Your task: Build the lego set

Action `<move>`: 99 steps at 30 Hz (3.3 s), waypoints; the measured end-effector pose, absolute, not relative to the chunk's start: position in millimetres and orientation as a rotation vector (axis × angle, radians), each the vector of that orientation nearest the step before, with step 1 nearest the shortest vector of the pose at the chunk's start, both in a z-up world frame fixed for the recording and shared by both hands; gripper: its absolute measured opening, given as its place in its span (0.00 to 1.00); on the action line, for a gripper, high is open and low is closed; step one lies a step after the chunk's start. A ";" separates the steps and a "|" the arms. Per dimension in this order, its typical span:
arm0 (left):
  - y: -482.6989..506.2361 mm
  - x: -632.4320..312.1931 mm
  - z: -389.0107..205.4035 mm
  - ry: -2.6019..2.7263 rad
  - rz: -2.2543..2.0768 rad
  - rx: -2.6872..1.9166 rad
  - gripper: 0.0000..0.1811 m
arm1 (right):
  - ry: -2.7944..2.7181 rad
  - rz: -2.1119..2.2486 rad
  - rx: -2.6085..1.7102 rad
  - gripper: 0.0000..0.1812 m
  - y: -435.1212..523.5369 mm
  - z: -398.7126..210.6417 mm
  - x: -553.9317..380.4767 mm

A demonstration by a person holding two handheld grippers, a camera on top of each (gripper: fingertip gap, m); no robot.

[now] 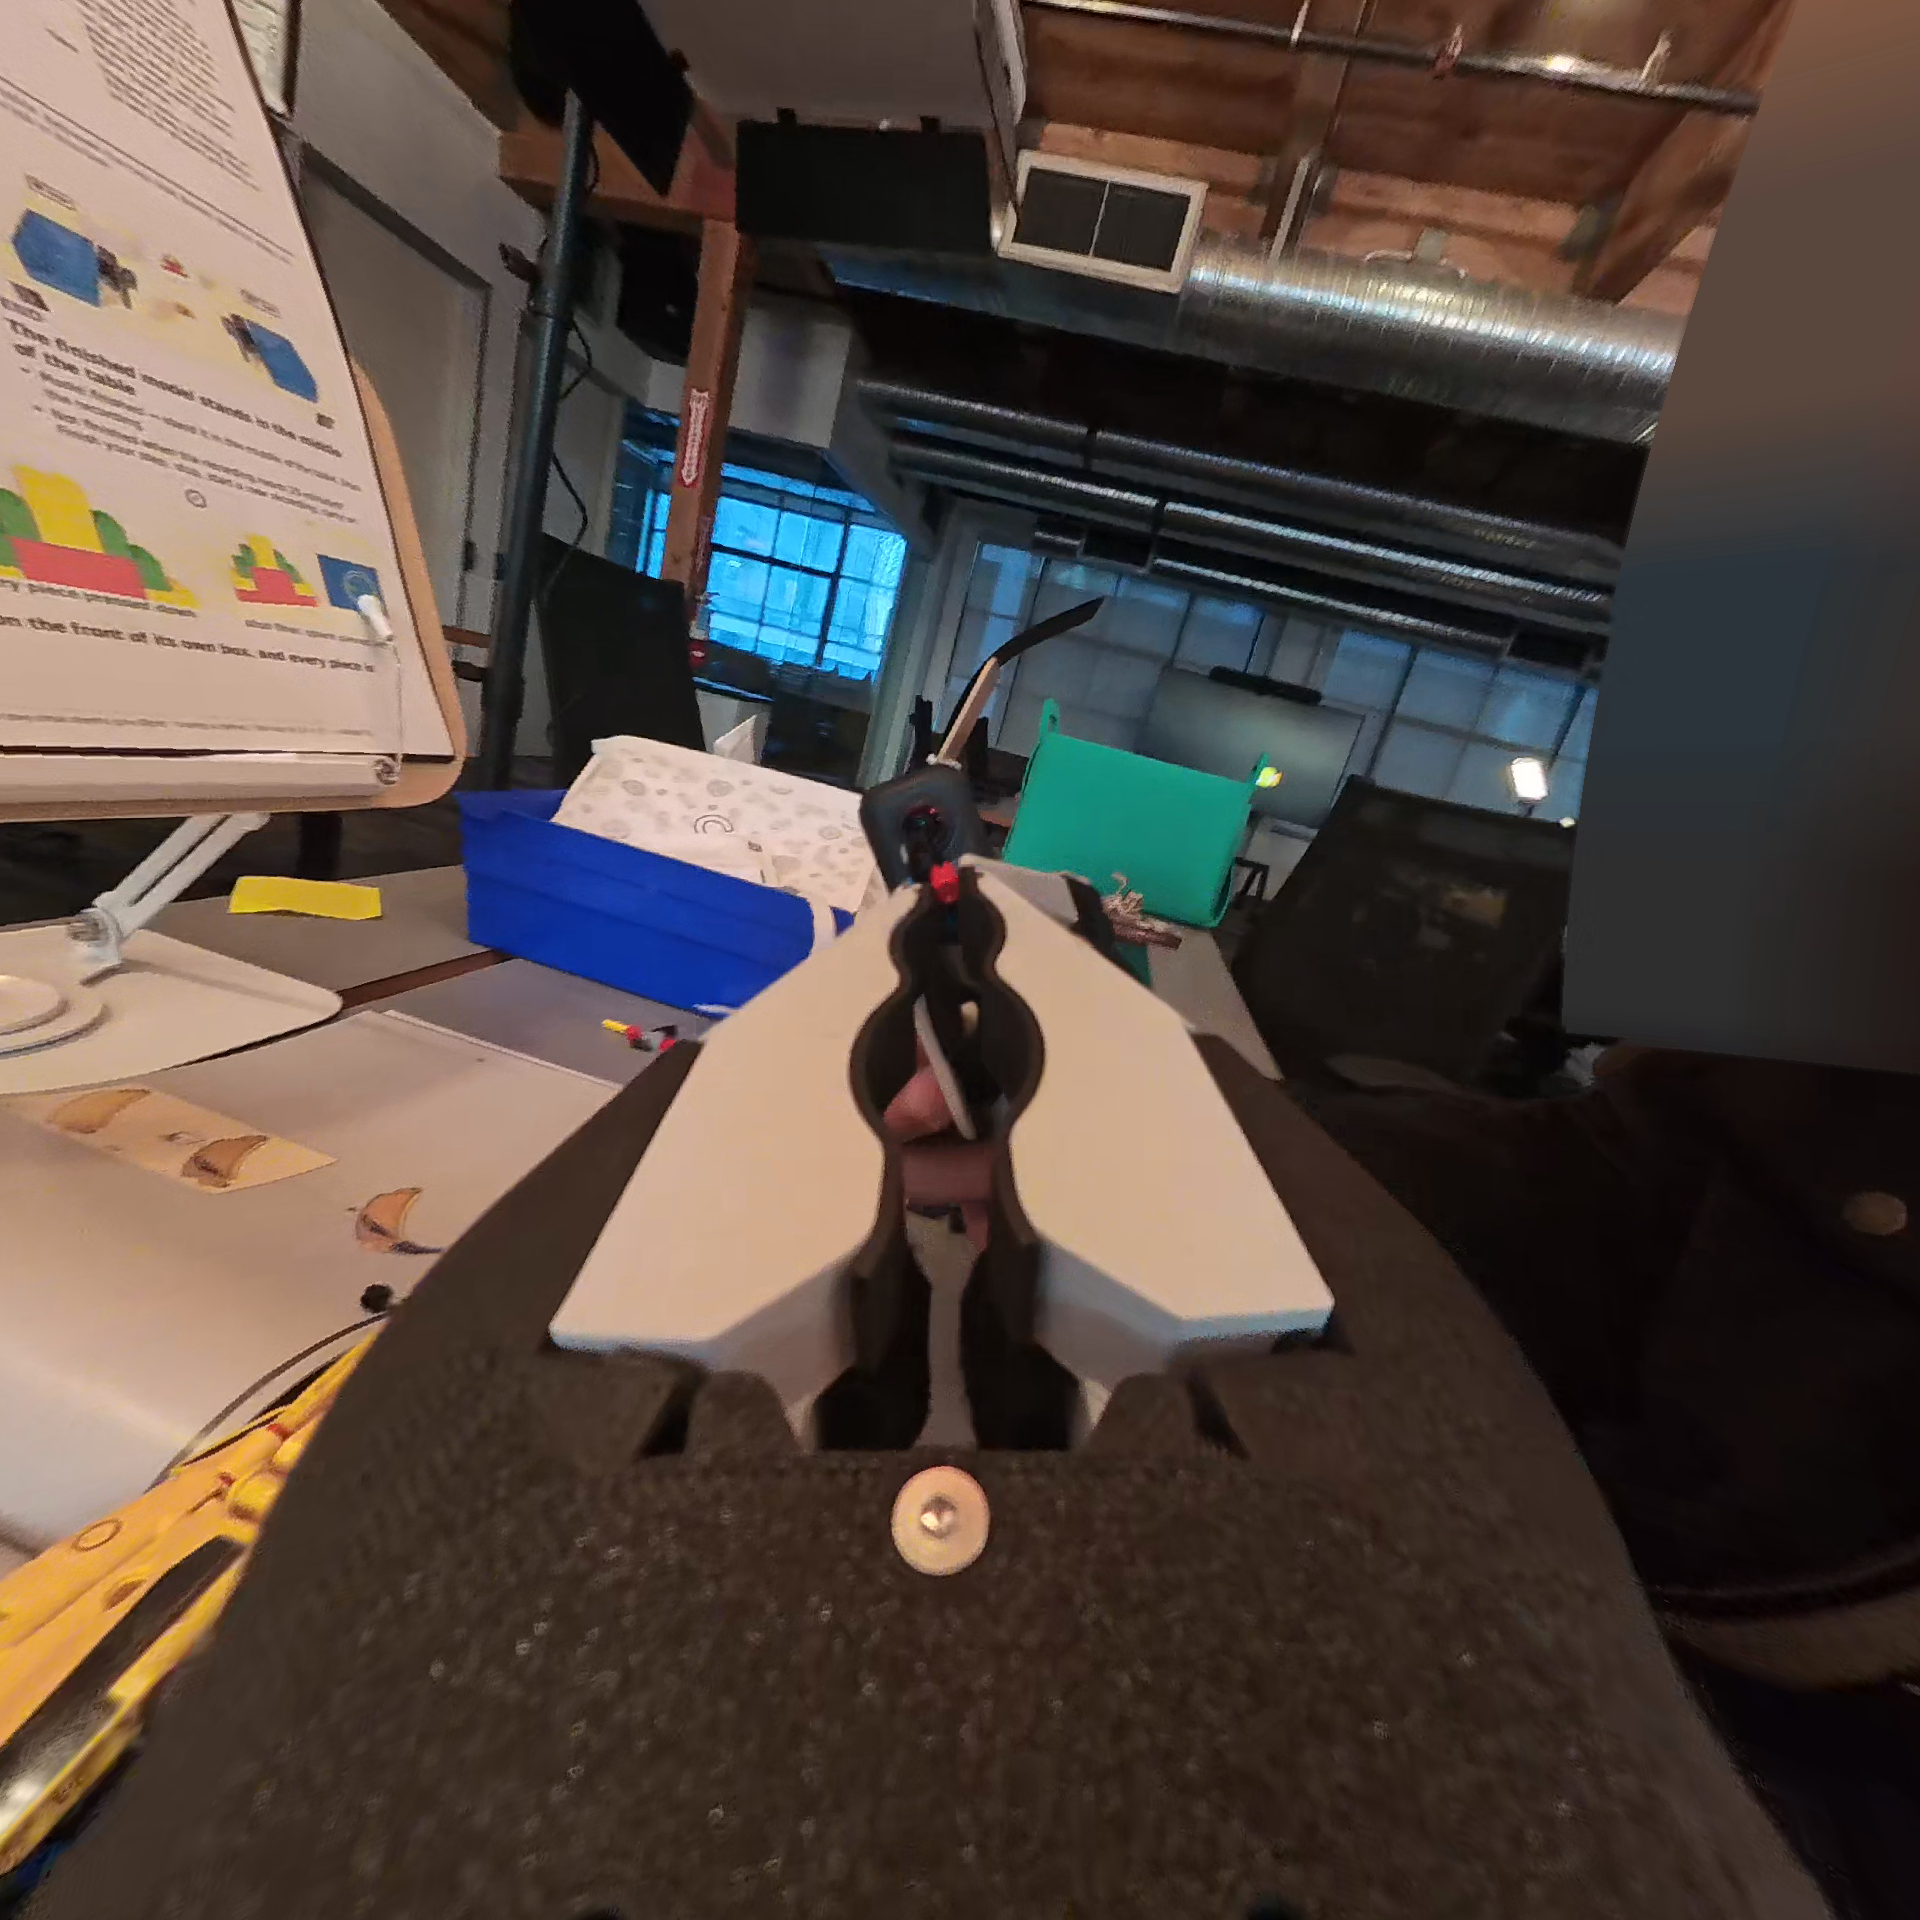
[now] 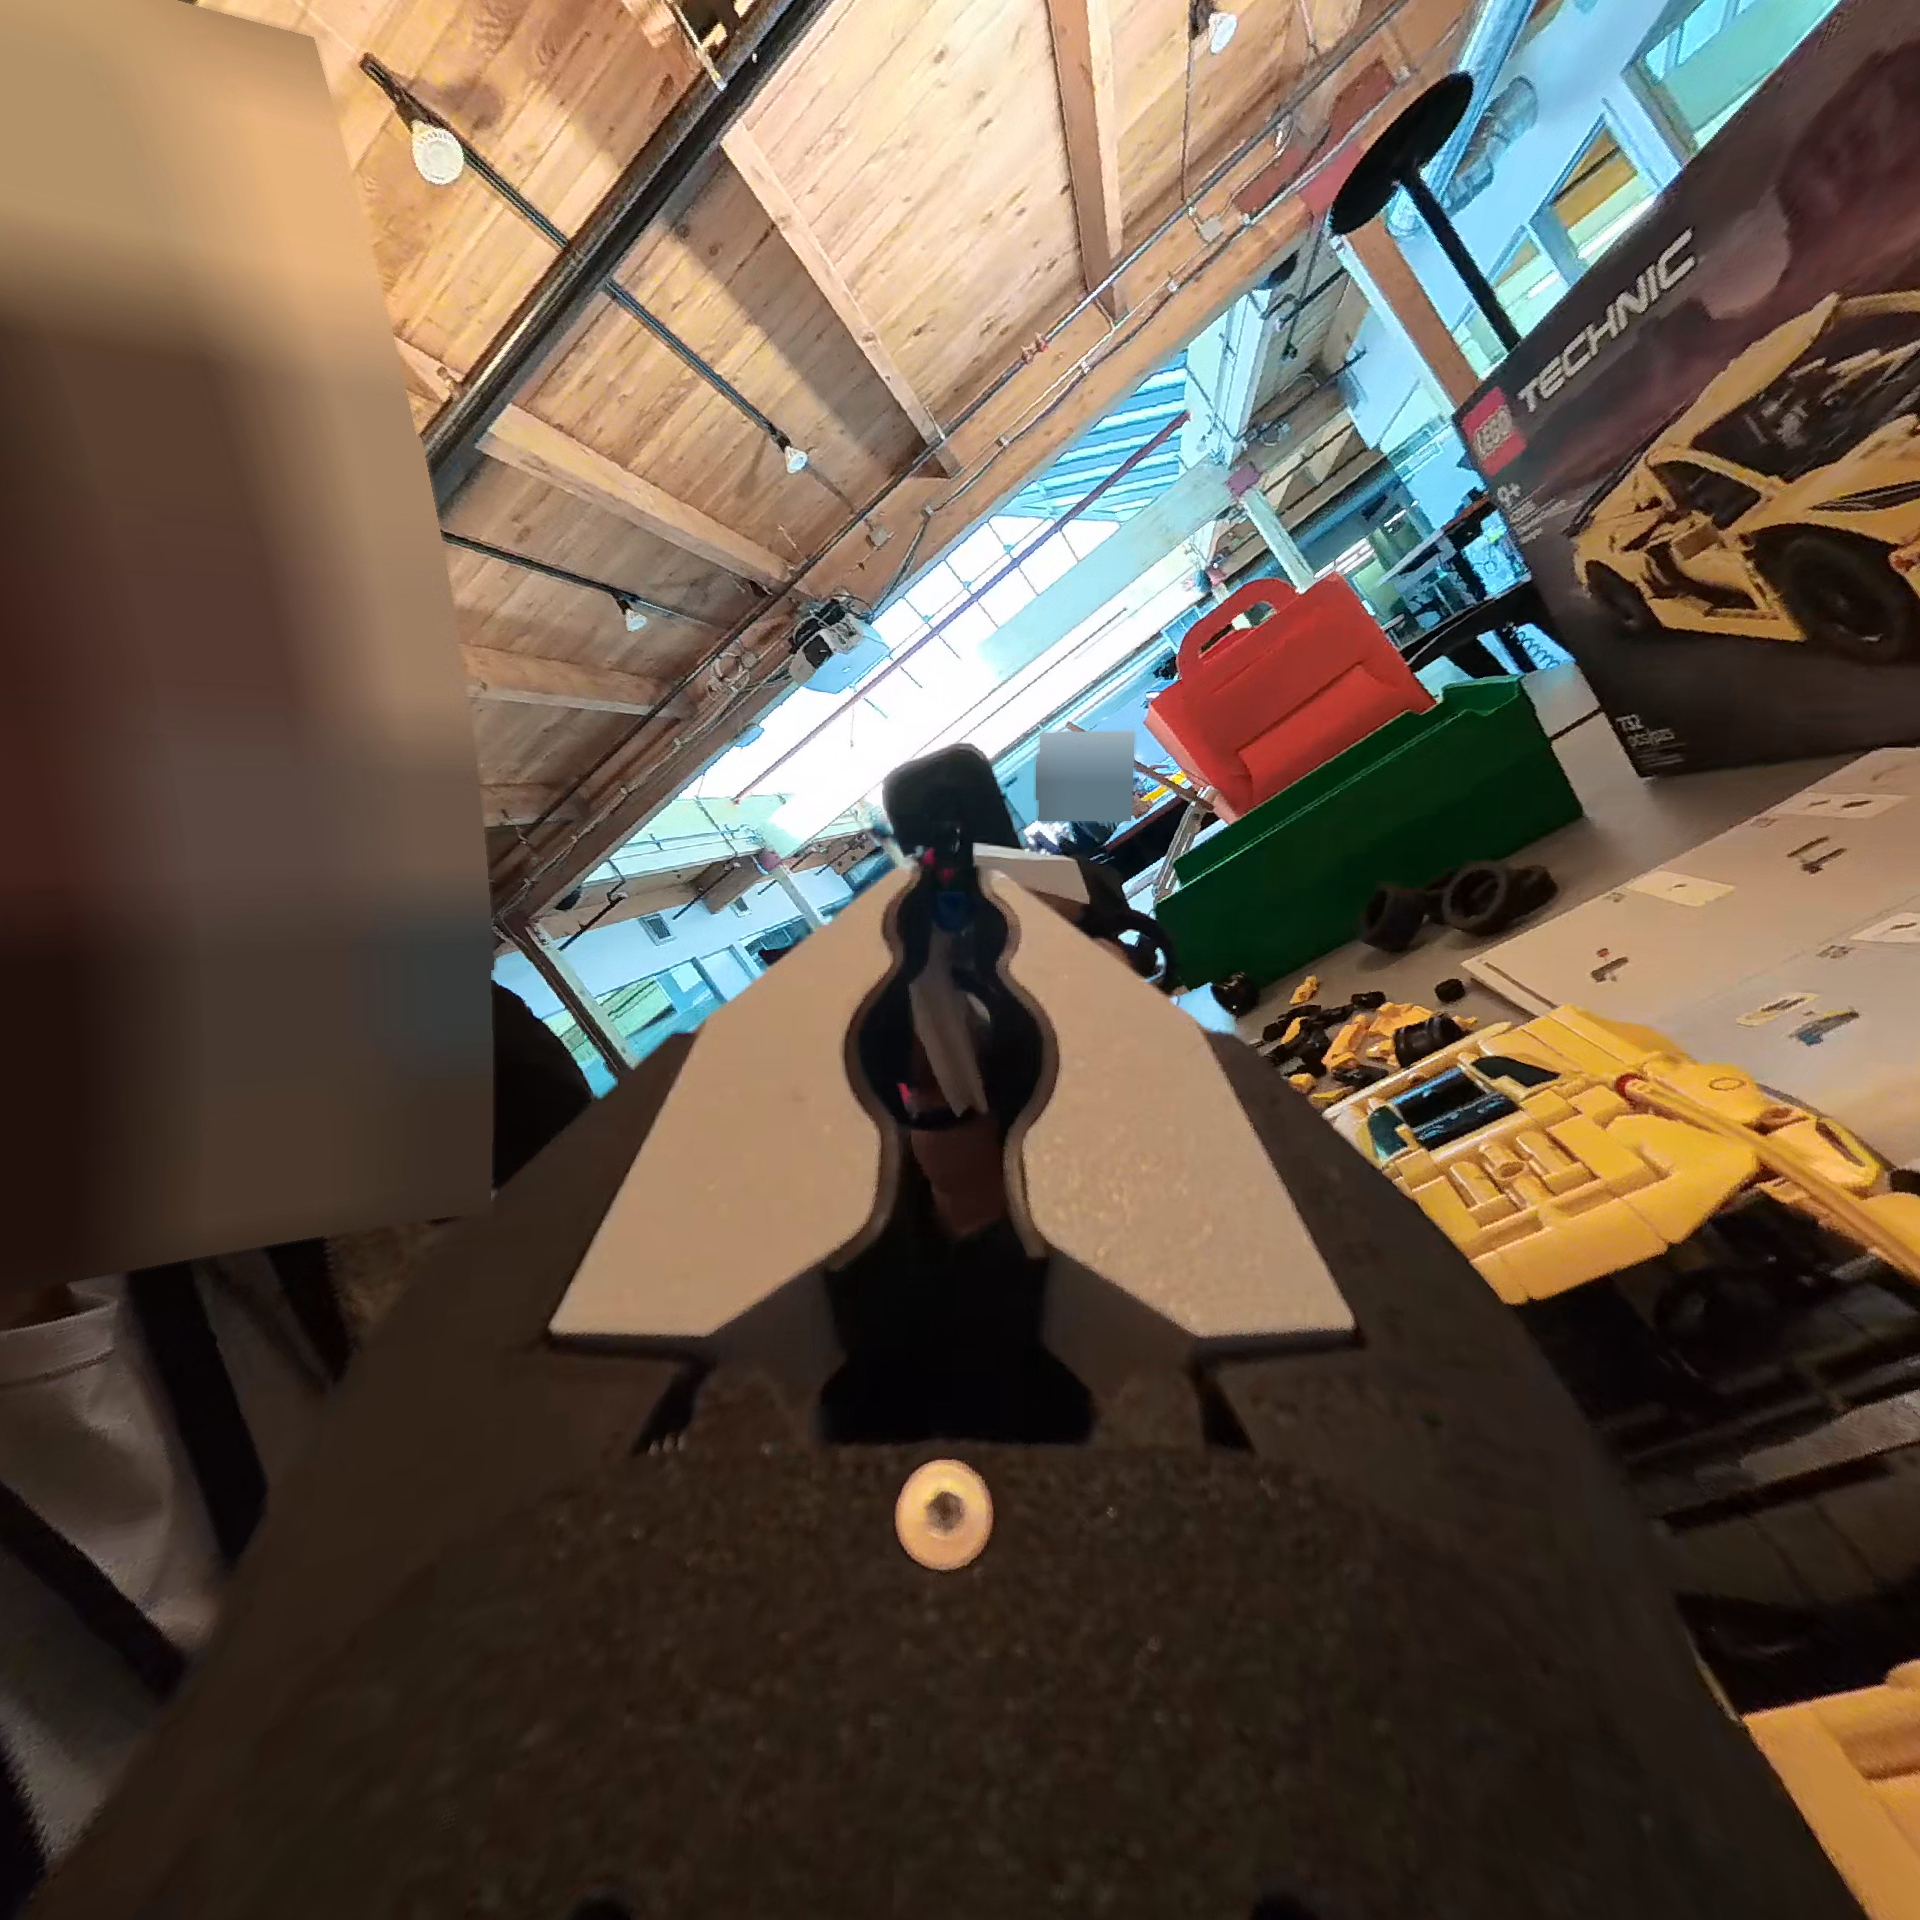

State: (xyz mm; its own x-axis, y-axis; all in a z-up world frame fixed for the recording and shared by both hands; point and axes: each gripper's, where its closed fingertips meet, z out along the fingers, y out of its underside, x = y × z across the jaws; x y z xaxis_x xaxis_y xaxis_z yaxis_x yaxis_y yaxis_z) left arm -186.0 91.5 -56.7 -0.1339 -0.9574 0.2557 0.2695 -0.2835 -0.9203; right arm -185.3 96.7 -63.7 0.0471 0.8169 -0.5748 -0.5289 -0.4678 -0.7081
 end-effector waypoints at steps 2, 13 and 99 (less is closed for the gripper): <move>91.7 -184.9 -58.8 0.929 -1.571 -1.143 0.02 | -0.333 1.639 -1.270 0.03 96.1 -62.8 -185.1; 91.1 -181.3 -61.9 0.921 -1.527 -1.152 0.02 | -0.339 1.590 -1.276 0.03 97.1 -62.4 -182.5; 96.1 -199.1 -99.8 1.231 -1.670 -1.470 0.18 | -1.450 0.466 -2.067 0.05 51.3 -257.5 -200.5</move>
